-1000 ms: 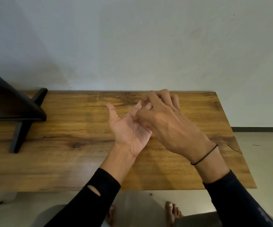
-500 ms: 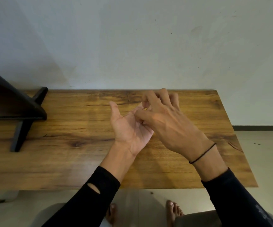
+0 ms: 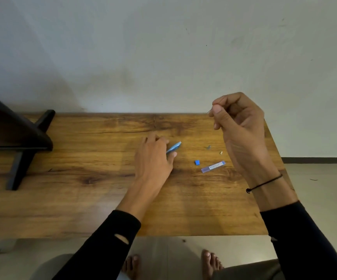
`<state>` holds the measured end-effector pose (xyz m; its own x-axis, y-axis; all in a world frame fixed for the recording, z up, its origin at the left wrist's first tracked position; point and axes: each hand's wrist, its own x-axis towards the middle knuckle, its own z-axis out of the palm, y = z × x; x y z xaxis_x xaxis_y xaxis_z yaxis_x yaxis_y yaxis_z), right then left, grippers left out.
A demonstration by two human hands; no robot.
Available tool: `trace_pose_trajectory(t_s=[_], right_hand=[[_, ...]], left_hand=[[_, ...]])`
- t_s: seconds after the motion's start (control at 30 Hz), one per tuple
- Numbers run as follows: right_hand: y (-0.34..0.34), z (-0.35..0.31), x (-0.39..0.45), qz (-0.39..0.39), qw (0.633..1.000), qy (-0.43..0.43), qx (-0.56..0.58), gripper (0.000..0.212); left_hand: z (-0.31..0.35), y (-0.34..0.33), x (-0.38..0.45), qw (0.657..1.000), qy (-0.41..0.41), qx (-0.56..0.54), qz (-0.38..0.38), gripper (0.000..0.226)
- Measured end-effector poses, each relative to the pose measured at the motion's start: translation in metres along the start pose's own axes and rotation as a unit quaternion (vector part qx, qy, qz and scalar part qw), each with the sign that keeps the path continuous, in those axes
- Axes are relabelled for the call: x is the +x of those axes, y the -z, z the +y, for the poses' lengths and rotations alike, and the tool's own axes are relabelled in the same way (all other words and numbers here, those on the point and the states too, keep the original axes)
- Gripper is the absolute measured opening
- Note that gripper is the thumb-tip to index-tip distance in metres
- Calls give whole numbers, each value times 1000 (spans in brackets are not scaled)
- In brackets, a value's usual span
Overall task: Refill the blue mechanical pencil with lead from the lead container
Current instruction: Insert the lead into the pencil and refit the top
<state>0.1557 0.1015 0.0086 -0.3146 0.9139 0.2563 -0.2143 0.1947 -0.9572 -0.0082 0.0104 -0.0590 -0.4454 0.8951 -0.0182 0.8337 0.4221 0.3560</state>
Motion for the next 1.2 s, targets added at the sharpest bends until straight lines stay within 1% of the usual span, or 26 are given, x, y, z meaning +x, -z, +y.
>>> trace_pose_trajectory(t_s=[0.1,0.17,0.2,0.23,0.3,0.33,0.43,0.53,0.67,0.83,1.1,1.2], right_hand=[[1,4,-3,1,996,-41,73,6],[1,9,-5,9,990,-73,120,6],[2,11,-6,17,987,-89,135,6],[2,13,-7,26,983,-104,147,6],[1,17,-7,38,978,-127,160,5],[1,18,-7,40,977,-135,162,5],[-1,19,-7,31,975,-148,163,4],[-3,18,-8,18,973,-152,172,3],[-6,16,-8,8,975,-145,165,3],[-8,15,-8,-1,980,-137,146,2],[-8,17,-8,-7,981,-130,145,4],[-8,19,-8,-6,981,-129,147,12]], left_hand=[[-3,0,1,999,6,-1,35,21],[-5,1,1,999,10,-28,44,16],[-5,2,1,997,13,-68,45,15],[-4,3,2,991,12,-130,42,13],[2,8,2,963,-4,-268,32,10],[5,11,1,949,-20,-314,28,12],[10,12,0,924,-55,-376,42,15],[10,10,0,907,-57,-413,55,18],[9,12,1,902,-58,-425,57,16],[9,13,0,905,-63,-416,58,13],[11,15,-1,906,-71,-412,70,13],[11,15,-1,906,-72,-411,72,14]])
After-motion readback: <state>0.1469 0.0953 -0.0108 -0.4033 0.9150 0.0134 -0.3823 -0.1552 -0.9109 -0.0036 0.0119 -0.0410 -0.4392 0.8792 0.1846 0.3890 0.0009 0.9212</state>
